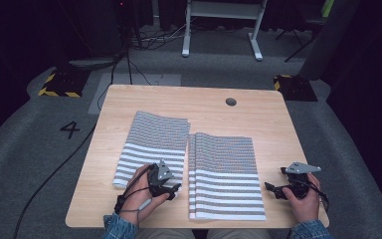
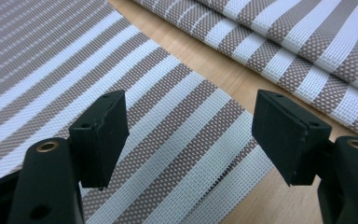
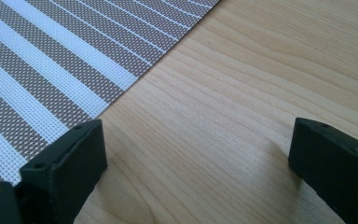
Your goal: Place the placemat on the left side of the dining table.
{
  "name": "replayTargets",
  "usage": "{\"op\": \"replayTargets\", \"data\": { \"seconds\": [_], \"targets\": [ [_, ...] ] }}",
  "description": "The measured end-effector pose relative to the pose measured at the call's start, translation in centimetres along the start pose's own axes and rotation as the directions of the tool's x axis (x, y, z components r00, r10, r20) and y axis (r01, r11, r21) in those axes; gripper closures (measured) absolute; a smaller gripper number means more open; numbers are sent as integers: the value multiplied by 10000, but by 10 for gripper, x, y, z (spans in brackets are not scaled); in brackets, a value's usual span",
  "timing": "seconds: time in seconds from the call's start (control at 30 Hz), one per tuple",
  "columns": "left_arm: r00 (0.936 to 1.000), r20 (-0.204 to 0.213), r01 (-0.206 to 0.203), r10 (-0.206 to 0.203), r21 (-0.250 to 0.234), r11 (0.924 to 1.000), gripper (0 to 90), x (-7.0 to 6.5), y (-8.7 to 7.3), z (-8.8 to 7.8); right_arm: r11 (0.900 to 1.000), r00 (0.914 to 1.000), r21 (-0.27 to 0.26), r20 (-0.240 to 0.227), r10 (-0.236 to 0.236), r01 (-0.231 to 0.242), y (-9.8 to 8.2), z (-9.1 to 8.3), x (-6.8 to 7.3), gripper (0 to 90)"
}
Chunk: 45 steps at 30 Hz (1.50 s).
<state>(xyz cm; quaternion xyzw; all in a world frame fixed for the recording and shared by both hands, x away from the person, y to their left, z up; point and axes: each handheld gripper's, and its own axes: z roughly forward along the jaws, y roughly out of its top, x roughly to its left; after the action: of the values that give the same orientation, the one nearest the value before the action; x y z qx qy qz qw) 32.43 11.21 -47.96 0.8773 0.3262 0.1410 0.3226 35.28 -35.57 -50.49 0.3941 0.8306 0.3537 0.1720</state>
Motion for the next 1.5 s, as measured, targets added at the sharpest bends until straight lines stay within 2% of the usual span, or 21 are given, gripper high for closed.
{"op": "replayTargets", "data": {
  "seconds": [0.07,0.1,0.13,0.27,0.37,0.43,0.47,0.53,0.6,0.63,0.67,0.83,0.9,1.07,1.17,1.23,1.33,1.37,1.4,1.47,1.5],
  "targets": [
    [9999,167,20,-24,265,9996,257,-1,-3,7,10000,10000,7,6,-8,8,0,0,0,43],
    [9993,336,149,-167,549,9984,252,-2,-4,11,10000,10000,19,7,-10,10,0,0,0,43],
    [9982,439,391,-409,411,9984,246,-2,-6,14,10000,10000,17,7,-12,12,0,0,0,43],
    [9979,479,433,-446,273,9987,233,-2,-7,15,10000,10000,3,1,-6,6,0,0,0,42],
    [9973,484,542,-552,209,9983,258,0,-8,14,10000,10000,7,4,-3,3,0,0,0,42],
    [9988,380,314,-319,132,9994,298,4,-8,13,10000,10000,6,0,-4,4,0,0,0,42],
    [9974,483,522,-526,86,9986,325,5,-9,13,10000,10000,7,0,-6,6,0,0,0,42],
    [9971,452,607,-608,47,9981,356,7,-9,12,10000,10000,9,0,-4,4,0,0,0,42],
    [9935,539,1011,-1006,-60,9949,432,14,-10,9,10000,10000,-9,-9,42,-42,0,0,0,41],
    [9935,539,1011,-1006,-60,9949,465,14,-10,9,10000,10000,-12,-10,39,-39,0,0,0,41],
    [9866,807,1423,-1416,-20,9898,475,18,-10,8,10000,10000,-8,-12,31,-31,0,0,0,41],
    [9676,1345,2199,-2139,-316,9750,482,24,-8,8,10000,10000,-10,-48,-9,9,0,0,1,41],
    [9695,1437,2056,-1985,-362,9780,471,26,-8,9,10000,10000,-15,-65,-10,10,0,0,1,41],
    [9704,1341,2107,-2010,-629,9755,461,26,-6,9,10000,10000,-1,-65,-27,27,0,-1,1,41],
    [9729,1220,2054,-1965,-652,9765,521,25,-4,8,10000,10000,-5,-69,-15,15,-1,-1,1,41],
    [9758,1078,1996,-1903,-832,9763,553,26,-3,6,10000,10000,1,-67,-22,22,-1,-1,1,41],
    [9790,721,1968,-1906,-908,9762,662,28,-1,1,10000,10000,-14,-72,-31,31,-1,-1,1,41],
    [9790,721,1968,-1906,-908,9762,705,28,-1,1,10000,10000,-30,-67,-28,28,-1,-1,1,41],
    [9804,501,1938,-1904,-756,9781,718,29,-1,0,10000,9999,-11,-81,-87,87,-1,-1,1,41],
    [9821,656,1806,-1763,-667,9813,694,28,-2,2,10000,9999,-11,-85,-93,93,-1,-1,1,41],
    [9832,918,1638,-1578,-625,9845,661,26,-2,3,10000,9999,-10,-85,-94,94,-1,-1,1,41]
  ]
}}
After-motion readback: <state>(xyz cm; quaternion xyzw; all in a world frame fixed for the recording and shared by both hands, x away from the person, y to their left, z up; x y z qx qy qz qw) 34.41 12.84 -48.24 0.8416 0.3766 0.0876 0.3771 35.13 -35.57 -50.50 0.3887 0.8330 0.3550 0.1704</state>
